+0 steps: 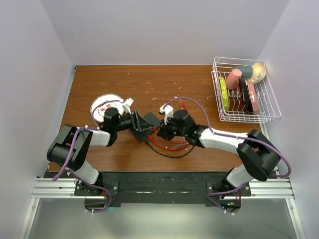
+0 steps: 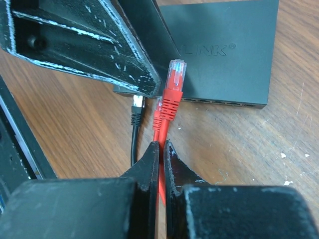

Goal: Insert the plug into the switch port

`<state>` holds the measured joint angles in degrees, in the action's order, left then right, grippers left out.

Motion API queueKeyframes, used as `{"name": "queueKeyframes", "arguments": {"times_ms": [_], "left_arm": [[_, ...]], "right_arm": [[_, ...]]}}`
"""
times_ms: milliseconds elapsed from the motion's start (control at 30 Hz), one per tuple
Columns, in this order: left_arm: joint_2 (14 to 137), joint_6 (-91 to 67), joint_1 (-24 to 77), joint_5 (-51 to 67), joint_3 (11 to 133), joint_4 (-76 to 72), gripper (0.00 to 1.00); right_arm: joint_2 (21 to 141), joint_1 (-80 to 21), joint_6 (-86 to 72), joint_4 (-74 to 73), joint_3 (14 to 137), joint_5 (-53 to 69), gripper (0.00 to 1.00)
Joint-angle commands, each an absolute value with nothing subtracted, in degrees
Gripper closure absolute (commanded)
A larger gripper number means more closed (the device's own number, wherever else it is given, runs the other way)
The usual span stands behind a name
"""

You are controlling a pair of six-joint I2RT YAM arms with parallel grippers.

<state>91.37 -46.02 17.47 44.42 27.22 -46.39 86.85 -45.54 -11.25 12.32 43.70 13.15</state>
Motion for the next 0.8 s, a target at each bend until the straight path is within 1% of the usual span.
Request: {"name": "queueKeyframes", "arguments": {"times_ms": [0,67,167,200,267,300,333,367,467,500,533,567,633,667,767], "left_arm": [[91.85,-46.23,18.19,43.42,29.44,-49.04,0.47],[92.28,-46.4,18.45,43.33,29.62,-49.22,0.47],[93.07,-46.93,19.16,42.8,29.88,-50.09,0.57],[93.42,-47.19,19.33,42.89,30.06,-50.45,0.65],[94.3,-47.9,19.86,42.89,30.23,-51.41,0.72],[94.48,-48.16,19.95,42.98,30.15,-51.94,0.81],[94.83,-48.6,20.04,42.72,30.15,-53.16,0.88],[94.92,-49.47,20.21,42.89,29.89,-53.87,1.0],[95.1,-51.15,21.09,42.72,29.27,-56.95,1.0],[94.92,-51.24,21.44,42.19,29.09,-57.13,1.0],[94.05,-51.15,21.71,41.06,29.0,-56.52,1.0],[93.61,-50.54,22.14,40.35,29.18,-55.64,1.0],[92.12,-49.75,22.67,38.42,29.53,-52.32,1.0],[91.5,-48.96,22.94,37.71,30.05,-51.16,1.0],[90.09,-47.56,23.47,36.39,31.28,-47.21,1.0]], "right_arm": [[84.11,-45.53,-12.39,15.91,42.98,15.2,1.0],[83.85,-45.62,-12.48,16.0,42.89,15.64,1.0],[83.58,-45.62,-12.39,16.08,42.8,16.61,1.0],[83.5,-45.7,-12.48,16.08,42.72,16.87,1.0],[83.41,-45.88,-12.57,16.08,42.71,17.14,1.0],[83.32,-45.97,-12.48,16.0,42.63,17.31,1.0],[83.23,-46.05,-12.39,15.91,42.63,17.23,1.0],[83.15,-46.14,-12.39,15.82,42.54,16.79,1.0],[82.97,-46.23,-12.48,15.65,42.28,15.47,1.0],[82.97,-46.23,-12.65,15.21,42.62,14.42,0.98],[82.62,-46.23,-13.18,15.12,42.71,13.89,0.86],[82.27,-46.23,-13.53,15.12,42.8,13.19,0.79],[80.96,-46.32,-14.68,15.82,42.72,11.08,0.63],[80.43,-46.23,-15.37,16.17,42.28,9.94,0.5],[79.02,-46.41,-17.92,18.98,41.14,5.38,0.39]]}}
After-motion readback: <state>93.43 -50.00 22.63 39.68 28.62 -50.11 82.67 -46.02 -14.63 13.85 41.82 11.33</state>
